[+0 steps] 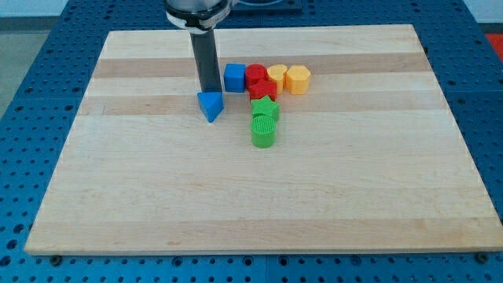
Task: Move arm to the top of the cube
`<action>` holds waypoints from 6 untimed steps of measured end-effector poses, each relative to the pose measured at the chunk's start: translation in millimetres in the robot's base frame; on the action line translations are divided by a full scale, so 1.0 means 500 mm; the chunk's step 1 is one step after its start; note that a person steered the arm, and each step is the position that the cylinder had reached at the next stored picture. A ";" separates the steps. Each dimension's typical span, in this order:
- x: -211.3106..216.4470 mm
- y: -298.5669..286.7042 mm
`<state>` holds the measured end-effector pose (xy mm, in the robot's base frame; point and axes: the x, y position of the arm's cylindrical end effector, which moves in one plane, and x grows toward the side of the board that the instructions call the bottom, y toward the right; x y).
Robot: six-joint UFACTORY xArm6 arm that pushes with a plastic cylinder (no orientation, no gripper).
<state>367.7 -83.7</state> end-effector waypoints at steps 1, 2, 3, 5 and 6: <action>0.089 0.000; 0.091 0.000; -0.038 -0.012; -0.243 -0.029; -0.243 0.094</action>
